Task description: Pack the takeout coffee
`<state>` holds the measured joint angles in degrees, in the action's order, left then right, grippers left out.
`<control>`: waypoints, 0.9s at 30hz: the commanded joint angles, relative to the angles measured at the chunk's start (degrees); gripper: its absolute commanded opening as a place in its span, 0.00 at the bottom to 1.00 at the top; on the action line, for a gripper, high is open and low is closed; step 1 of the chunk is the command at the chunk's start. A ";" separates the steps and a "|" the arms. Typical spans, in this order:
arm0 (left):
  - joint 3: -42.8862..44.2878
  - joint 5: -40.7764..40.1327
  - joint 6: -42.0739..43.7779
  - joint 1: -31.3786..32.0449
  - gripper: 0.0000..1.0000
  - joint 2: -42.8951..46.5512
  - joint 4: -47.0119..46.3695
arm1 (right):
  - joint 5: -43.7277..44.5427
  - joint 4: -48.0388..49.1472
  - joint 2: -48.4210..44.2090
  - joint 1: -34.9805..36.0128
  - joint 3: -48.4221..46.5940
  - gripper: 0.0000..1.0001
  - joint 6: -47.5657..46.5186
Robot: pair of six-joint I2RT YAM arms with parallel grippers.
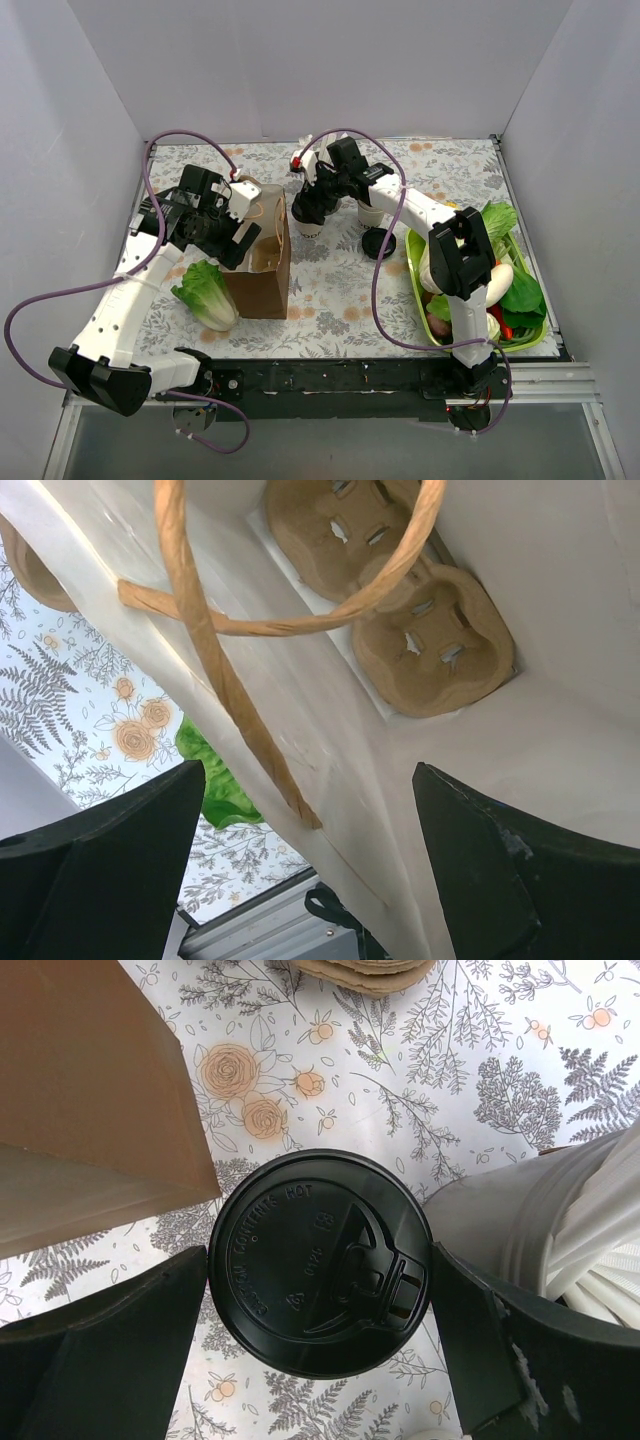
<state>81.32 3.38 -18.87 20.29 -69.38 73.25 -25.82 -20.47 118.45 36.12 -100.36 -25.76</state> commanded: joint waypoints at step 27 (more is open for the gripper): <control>-1.95 2.60 0.94 -0.61 0.86 -0.84 -2.59 | -3.53 -12.29 -13.59 -1.40 7.19 0.70 -8.86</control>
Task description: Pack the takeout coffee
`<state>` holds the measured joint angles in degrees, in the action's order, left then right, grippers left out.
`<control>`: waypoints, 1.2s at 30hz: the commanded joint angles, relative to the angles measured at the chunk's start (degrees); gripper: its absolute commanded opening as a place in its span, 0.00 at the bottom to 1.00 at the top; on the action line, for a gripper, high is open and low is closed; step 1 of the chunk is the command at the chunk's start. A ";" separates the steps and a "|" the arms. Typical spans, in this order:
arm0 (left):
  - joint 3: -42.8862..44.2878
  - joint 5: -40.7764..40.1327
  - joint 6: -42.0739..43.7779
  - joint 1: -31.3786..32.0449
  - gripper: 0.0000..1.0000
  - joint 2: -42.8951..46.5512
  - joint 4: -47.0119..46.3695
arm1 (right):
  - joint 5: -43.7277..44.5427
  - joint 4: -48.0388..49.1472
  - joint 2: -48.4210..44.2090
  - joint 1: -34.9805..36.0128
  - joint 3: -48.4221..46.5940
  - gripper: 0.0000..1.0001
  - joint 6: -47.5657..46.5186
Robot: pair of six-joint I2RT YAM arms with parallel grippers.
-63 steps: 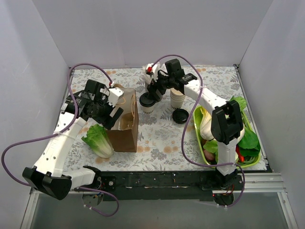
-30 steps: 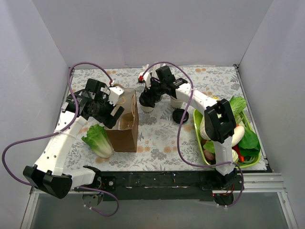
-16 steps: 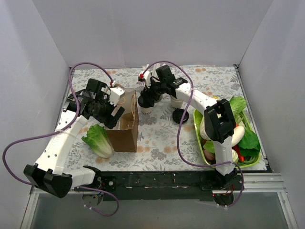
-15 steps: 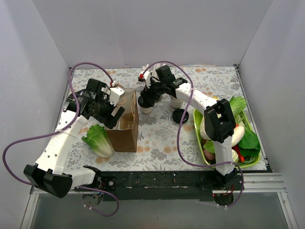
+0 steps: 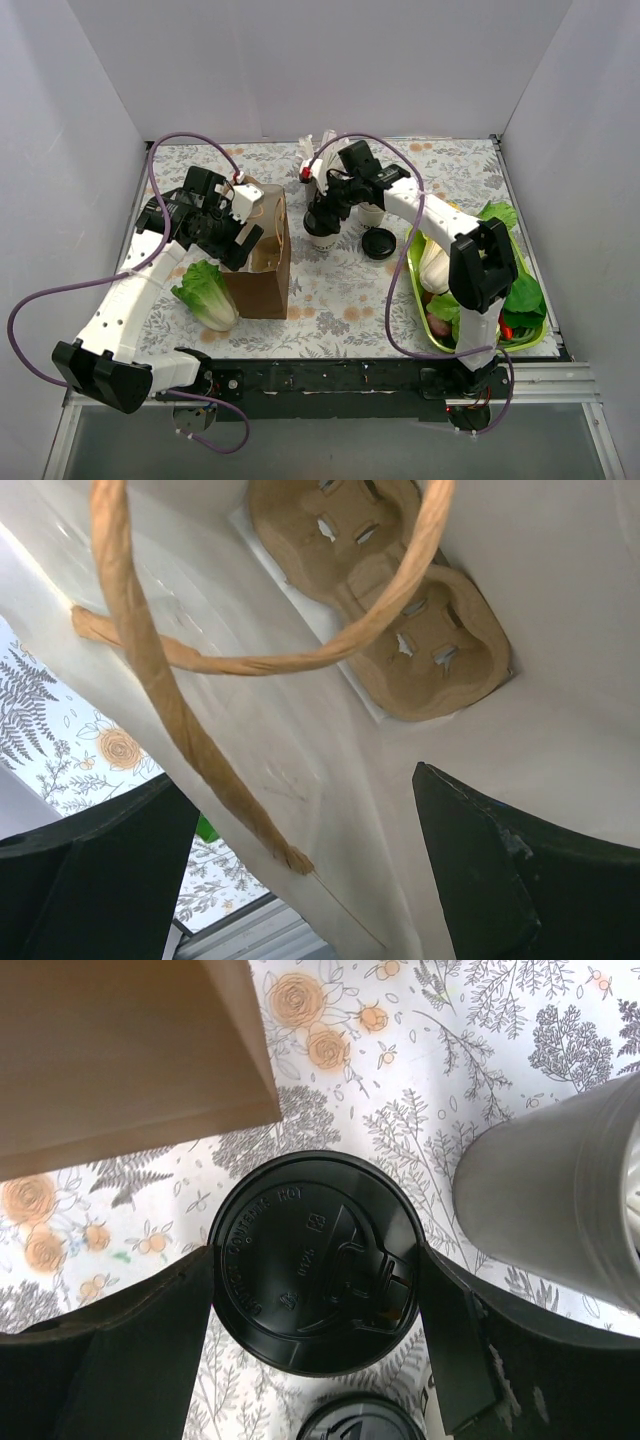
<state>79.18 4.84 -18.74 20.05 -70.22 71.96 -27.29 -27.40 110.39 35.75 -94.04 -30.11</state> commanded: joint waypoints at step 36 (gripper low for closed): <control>2.74 4.74 -0.24 -0.37 0.86 -3.79 -0.86 | -18.76 -46.69 -19.68 -7.70 18.28 0.97 -70.88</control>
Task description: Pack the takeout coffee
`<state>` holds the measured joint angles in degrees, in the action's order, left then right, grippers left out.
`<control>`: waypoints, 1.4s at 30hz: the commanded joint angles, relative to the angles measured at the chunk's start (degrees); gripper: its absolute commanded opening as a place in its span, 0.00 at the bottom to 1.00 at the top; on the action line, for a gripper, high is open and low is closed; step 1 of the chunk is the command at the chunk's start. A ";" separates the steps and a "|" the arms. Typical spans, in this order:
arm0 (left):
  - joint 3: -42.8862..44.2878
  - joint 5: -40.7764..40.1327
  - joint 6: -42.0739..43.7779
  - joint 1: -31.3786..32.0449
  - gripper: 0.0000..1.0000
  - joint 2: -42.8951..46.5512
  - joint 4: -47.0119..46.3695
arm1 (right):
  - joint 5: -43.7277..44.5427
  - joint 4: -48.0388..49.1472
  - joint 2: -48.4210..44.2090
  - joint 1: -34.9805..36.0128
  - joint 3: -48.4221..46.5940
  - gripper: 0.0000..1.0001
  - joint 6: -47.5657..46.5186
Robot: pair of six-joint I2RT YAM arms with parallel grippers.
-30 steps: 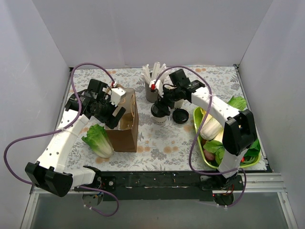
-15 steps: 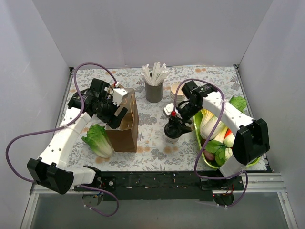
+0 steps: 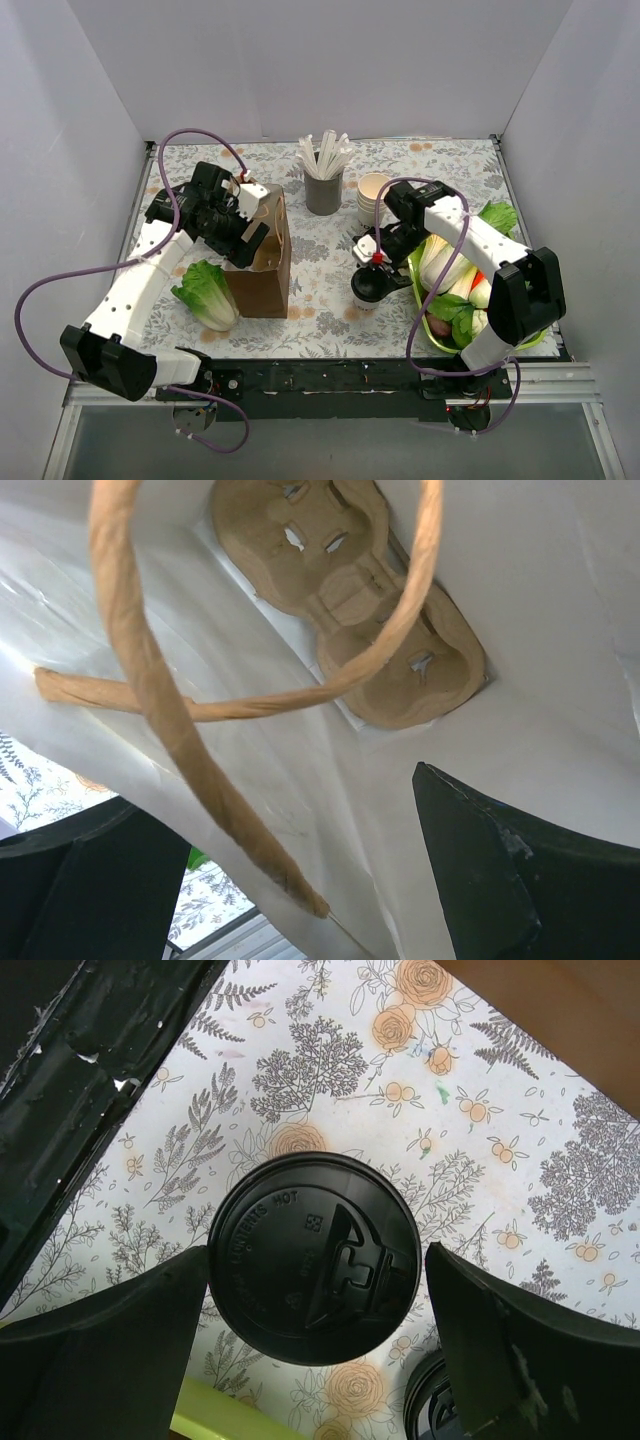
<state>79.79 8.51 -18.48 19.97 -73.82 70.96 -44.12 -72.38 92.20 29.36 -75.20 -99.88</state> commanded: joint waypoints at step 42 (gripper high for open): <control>4.41 0.45 -6.39 -1.51 0.98 9.31 -7.15 | 45.85 25.01 -12.57 15.46 2.86 0.98 108.22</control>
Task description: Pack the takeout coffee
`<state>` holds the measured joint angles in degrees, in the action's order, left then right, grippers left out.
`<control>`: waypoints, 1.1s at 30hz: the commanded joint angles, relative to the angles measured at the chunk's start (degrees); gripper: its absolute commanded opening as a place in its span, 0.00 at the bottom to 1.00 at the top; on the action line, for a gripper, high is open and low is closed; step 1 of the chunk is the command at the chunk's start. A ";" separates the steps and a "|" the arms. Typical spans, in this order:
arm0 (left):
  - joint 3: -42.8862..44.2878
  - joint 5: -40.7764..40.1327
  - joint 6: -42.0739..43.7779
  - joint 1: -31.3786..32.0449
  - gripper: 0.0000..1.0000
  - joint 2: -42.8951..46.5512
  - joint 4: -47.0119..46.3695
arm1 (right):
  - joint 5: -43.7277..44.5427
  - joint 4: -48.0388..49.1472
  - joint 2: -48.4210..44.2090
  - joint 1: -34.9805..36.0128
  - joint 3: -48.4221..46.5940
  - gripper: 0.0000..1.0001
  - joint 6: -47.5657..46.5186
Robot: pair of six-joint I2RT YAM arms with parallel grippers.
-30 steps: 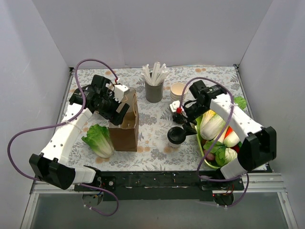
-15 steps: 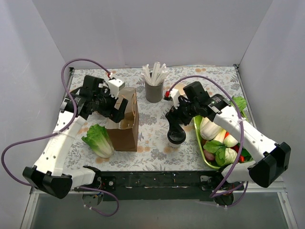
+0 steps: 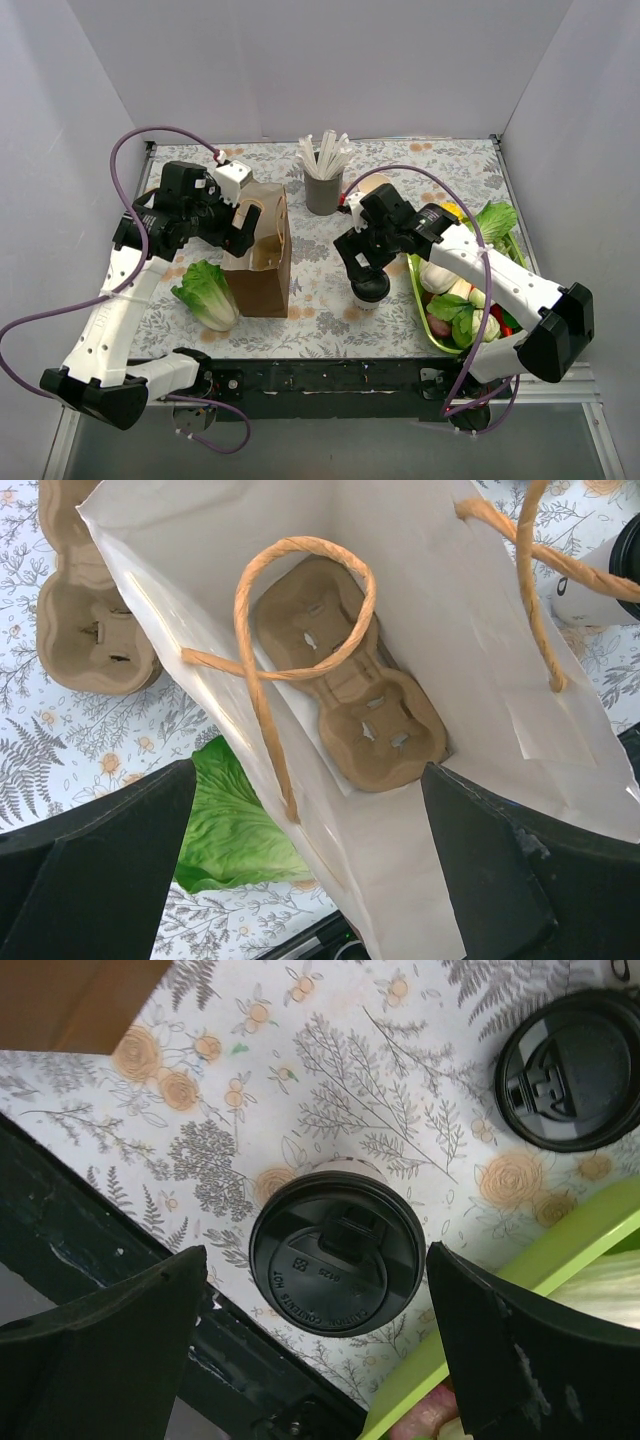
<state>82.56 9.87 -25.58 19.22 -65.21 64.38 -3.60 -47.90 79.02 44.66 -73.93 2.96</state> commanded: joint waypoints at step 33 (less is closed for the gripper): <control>-1.00 1.12 1.68 -2.79 0.98 1.84 0.66 | 8.17 1.49 1.40 2.18 5.03 0.98 10.31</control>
<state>82.15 10.00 -24.43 16.91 -64.77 64.49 4.12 -47.57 80.97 46.00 -68.51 12.38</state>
